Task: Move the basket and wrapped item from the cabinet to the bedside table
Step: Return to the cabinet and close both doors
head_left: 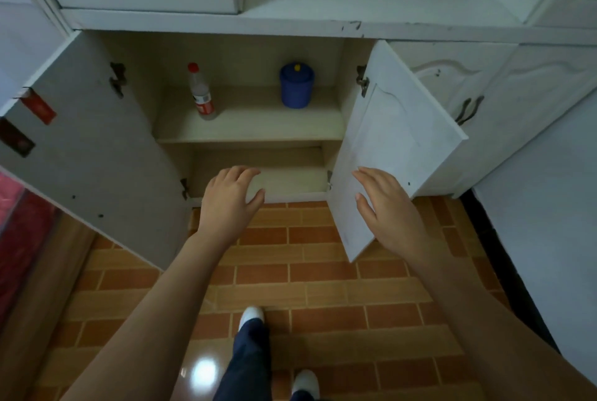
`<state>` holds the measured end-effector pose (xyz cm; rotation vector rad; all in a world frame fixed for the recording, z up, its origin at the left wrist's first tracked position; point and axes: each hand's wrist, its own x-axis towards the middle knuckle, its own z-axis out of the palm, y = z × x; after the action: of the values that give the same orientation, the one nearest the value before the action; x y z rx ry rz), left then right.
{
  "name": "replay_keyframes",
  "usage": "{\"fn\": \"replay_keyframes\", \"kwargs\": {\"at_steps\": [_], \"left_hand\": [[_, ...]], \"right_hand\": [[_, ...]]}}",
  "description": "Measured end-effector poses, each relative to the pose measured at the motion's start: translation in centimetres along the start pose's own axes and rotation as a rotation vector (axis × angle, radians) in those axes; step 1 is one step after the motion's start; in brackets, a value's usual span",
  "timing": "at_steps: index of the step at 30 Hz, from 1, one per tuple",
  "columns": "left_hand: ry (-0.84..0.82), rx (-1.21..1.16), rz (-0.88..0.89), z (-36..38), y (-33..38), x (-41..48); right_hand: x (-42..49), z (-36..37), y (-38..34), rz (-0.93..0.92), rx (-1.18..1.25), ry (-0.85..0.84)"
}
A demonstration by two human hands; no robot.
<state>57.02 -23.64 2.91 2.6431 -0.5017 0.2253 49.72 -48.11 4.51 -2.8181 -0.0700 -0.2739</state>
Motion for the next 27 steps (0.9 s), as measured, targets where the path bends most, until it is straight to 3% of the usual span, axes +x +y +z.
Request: {"fn": "replay_keyframes", "kwargs": {"at_steps": [16, 27], "left_hand": [[-0.117, -0.011, 0.175, 8.5, -6.9, 13.7], [-0.018, 0.018, 0.243, 28.2, -12.7, 14.0]], "right_hand": [[9.7, 9.6, 3.1, 0.168, 0.058, 0.113], [9.8, 27.5, 11.8, 0.103, 0.033, 0.223]]}}
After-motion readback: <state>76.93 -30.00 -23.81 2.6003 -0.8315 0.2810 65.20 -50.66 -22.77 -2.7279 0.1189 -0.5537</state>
